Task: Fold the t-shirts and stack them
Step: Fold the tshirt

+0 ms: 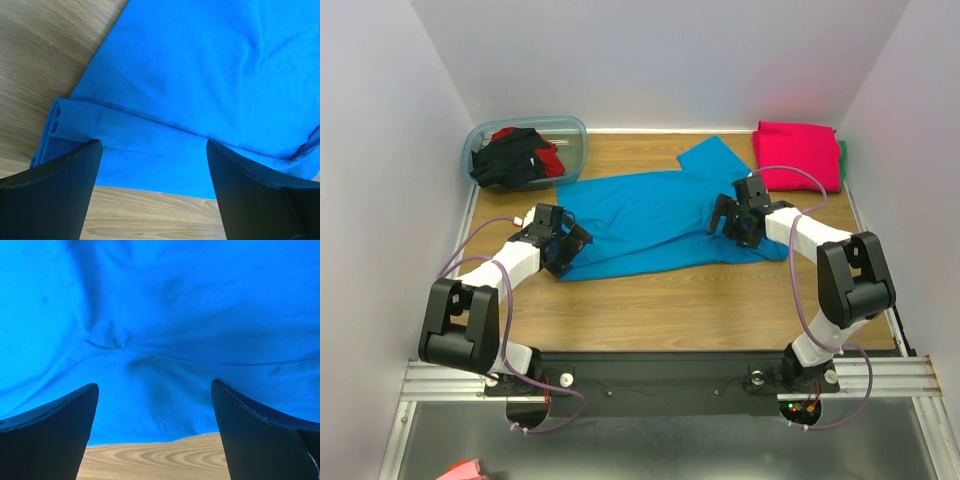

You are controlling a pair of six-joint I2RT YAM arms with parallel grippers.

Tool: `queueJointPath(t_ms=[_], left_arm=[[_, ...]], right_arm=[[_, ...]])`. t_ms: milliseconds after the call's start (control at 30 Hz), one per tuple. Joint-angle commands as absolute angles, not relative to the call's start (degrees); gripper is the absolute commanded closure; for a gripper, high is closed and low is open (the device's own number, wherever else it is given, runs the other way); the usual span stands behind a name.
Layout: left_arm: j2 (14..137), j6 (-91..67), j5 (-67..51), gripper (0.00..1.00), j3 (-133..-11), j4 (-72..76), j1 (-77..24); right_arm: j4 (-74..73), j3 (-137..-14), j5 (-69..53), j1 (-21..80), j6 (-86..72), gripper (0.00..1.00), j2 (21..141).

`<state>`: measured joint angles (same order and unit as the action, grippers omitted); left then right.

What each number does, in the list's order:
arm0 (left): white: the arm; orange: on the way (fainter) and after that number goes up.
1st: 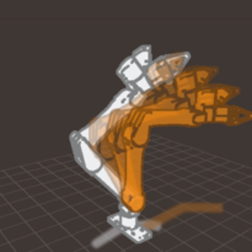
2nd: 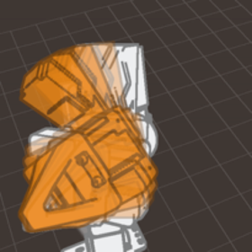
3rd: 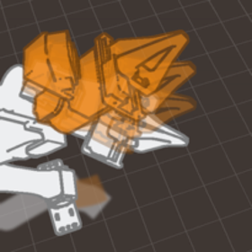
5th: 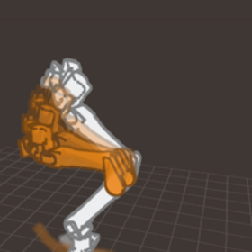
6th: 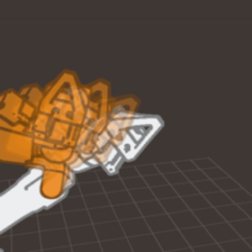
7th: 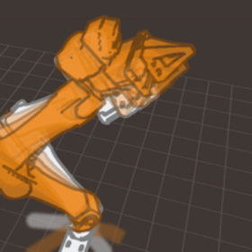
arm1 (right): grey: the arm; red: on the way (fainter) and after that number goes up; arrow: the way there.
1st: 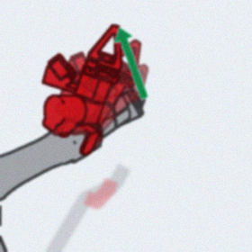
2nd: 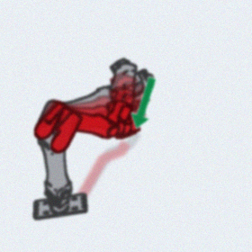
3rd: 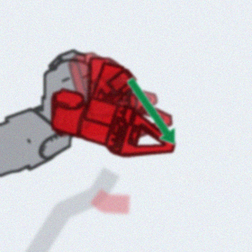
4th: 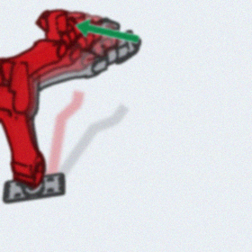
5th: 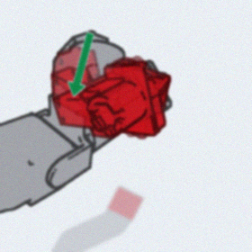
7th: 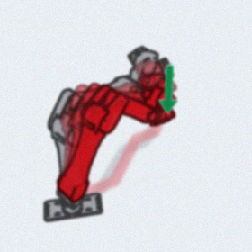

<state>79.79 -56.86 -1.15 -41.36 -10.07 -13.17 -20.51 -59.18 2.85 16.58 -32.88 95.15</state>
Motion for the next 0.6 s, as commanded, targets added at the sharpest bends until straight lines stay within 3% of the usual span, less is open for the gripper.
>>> queueJointPath(t_ms=[0,300,567], left_arm=[[80.15,-56.43,2.54,0.03,-44.46,-9.49,-13.62],[91.57,-52.39,6.15,0.02,-57.56,-11.6,-11.78],[89.12,-52.29,10.28,0.02,-60.03,-14.76,-11.6]], right_arm=[[-18.81,-60.03,4.04,16.79,-33.75,0.0,97.21],[-18.9,-56.17,5.62,16.7,-32.96,0.0,95.54],[-18.81,-53.53,4.75,16.61,-32.78,0.0,93.96]])
